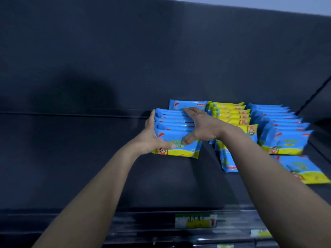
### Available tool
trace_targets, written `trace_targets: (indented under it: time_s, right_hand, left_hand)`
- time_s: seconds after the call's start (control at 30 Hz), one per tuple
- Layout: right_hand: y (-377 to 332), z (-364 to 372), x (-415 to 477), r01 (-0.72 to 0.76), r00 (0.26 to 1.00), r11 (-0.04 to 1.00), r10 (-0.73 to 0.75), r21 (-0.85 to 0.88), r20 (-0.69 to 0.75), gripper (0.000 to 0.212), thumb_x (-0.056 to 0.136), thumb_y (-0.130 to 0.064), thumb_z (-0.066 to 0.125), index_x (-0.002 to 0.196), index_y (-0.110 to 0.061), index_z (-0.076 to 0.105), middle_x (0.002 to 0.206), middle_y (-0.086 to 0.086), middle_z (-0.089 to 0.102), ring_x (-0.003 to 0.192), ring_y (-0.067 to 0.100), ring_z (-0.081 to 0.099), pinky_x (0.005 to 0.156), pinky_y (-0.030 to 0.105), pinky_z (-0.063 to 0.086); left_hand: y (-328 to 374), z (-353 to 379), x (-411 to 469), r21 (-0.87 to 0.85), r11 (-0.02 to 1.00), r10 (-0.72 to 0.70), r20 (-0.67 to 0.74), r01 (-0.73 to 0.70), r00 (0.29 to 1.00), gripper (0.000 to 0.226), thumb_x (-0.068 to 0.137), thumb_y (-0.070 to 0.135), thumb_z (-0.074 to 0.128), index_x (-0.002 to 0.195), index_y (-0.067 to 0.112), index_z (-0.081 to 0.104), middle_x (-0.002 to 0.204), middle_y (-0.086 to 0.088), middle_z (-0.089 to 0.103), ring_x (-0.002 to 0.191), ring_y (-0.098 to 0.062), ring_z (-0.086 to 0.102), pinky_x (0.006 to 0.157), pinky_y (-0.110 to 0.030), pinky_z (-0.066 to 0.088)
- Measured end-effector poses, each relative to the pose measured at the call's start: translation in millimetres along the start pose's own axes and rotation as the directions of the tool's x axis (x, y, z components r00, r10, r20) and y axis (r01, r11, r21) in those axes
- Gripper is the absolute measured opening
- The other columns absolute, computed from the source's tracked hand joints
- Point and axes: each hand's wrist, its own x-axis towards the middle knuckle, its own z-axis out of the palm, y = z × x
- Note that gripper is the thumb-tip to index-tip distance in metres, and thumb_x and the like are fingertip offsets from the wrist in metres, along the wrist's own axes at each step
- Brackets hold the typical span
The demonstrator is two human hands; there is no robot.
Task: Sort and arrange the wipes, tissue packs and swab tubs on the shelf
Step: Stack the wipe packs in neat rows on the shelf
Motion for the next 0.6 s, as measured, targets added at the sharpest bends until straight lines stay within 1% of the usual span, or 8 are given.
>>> trace_targets:
  time_s: [0.1, 0.17, 0.23, 0.3, 0.4, 0.47, 0.53, 0.6]
  right_hand:
    - [21, -5, 1, -0.028, 0.999, 0.999, 0.027, -0.02, -0.033, 0.115, 0.066, -0.045, 0.078, 0.151, -0.016, 0.006, 0.158, 0.002, 0.003, 0.145, 0.019, 0.002, 0.118, 0.033, 0.013]
    - [33, -8, 1, -0.049, 0.999, 0.997, 0.048, -0.061, -0.015, 0.118, 0.065, -0.051, 0.077, 0.151, -0.018, 0.002, 0.159, 0.0, -0.005, 0.146, 0.02, -0.008, 0.119, 0.037, 0.005]
    - [44, -10, 0, -0.077, 0.997, 0.99, 0.078, -0.117, 0.004, 0.123, 0.063, -0.051, 0.078, 0.151, -0.02, -0.003, 0.158, -0.001, -0.011, 0.144, 0.021, -0.016, 0.119, 0.038, -0.001]
    - [53, -11, -1, -0.101, 0.995, 0.983, 0.097, -0.151, -0.034, 0.124, 0.064, -0.046, 0.079, 0.151, -0.016, -0.004, 0.158, 0.001, -0.01, 0.144, 0.022, -0.016, 0.119, 0.038, -0.001]
    - [63, -15, 3, -0.069, 0.994, 0.979, 0.052, -0.189, -0.091, 0.119, 0.065, -0.045, 0.079, 0.15, -0.01, 0.005, 0.159, 0.003, 0.0, 0.145, 0.022, -0.012, 0.119, 0.037, 0.0]
    - [67, -17, 6, -0.027, 0.998, 0.98, 0.014, -0.197, -0.069, 0.117, 0.065, -0.044, 0.079, 0.15, -0.008, 0.005, 0.159, 0.003, 0.0, 0.145, 0.02, -0.011, 0.119, 0.036, -0.001]
    - [69, -18, 10, -0.007, 0.999, 0.983, -0.001, -0.186, -0.041, 0.118, 0.066, -0.043, 0.078, 0.15, -0.008, 0.002, 0.159, 0.004, -0.003, 0.145, 0.019, -0.012, 0.118, 0.035, -0.002]
    - [74, -16, 12, 0.009, 0.999, 0.986, -0.016, -0.168, -0.037, 0.119, 0.066, -0.043, 0.078, 0.15, -0.009, 0.0, 0.159, 0.004, -0.006, 0.145, 0.019, -0.013, 0.118, 0.035, -0.002]
  left_hand:
    - [2, 19, 16, -0.059, 0.997, 0.049, -0.047, -0.052, 0.998, 0.115, 0.05, 0.023, 0.085, 0.131, 0.053, 0.009, 0.134, 0.013, 0.045, 0.117, -0.003, 0.052, 0.097, -0.032, 0.047]
    - [2, 25, 26, -0.075, 0.995, 0.054, -0.071, -0.059, 0.996, 0.111, 0.051, 0.022, 0.085, 0.132, 0.05, 0.015, 0.132, 0.012, 0.049, 0.115, -0.005, 0.055, 0.096, -0.032, 0.048]
    - [1, 30, 35, -0.079, 0.995, 0.051, -0.102, -0.059, 0.994, 0.102, 0.052, 0.022, 0.085, 0.132, 0.042, 0.024, 0.128, 0.011, 0.054, 0.111, -0.006, 0.058, 0.096, -0.034, 0.048]
    - [1, 36, 41, -0.093, 0.994, 0.048, -0.119, -0.059, 0.992, 0.1, 0.06, 0.016, 0.082, 0.139, 0.033, 0.023, 0.126, 0.01, 0.057, 0.108, -0.005, 0.06, 0.094, -0.033, 0.049]
    - [2, 47, 46, -0.083, 0.993, 0.069, -0.112, -0.078, 0.991, 0.089, 0.073, 0.003, 0.074, 0.139, 0.031, 0.023, 0.125, 0.009, 0.057, 0.107, -0.001, 0.059, 0.088, -0.022, 0.05]
    - [3, 51, 48, -0.077, 0.994, 0.073, -0.124, -0.083, 0.99, 0.083, 0.074, 0.002, 0.073, 0.136, 0.033, 0.026, 0.122, 0.01, 0.057, 0.107, 0.0, 0.058, 0.085, -0.019, 0.049]
    - [3, 52, 49, -0.086, 0.993, 0.068, -0.137, -0.08, 0.988, 0.078, 0.072, 0.0, 0.075, 0.127, 0.036, 0.032, 0.119, 0.009, 0.058, 0.106, -0.004, 0.059, 0.08, -0.015, 0.05]
    - [4, 53, 47, -0.1, 0.993, 0.05, -0.17, -0.068, 0.984, 0.08, 0.066, 0.002, 0.079, 0.123, 0.037, 0.033, 0.12, 0.007, 0.058, 0.107, -0.007, 0.06, 0.078, -0.016, 0.05]
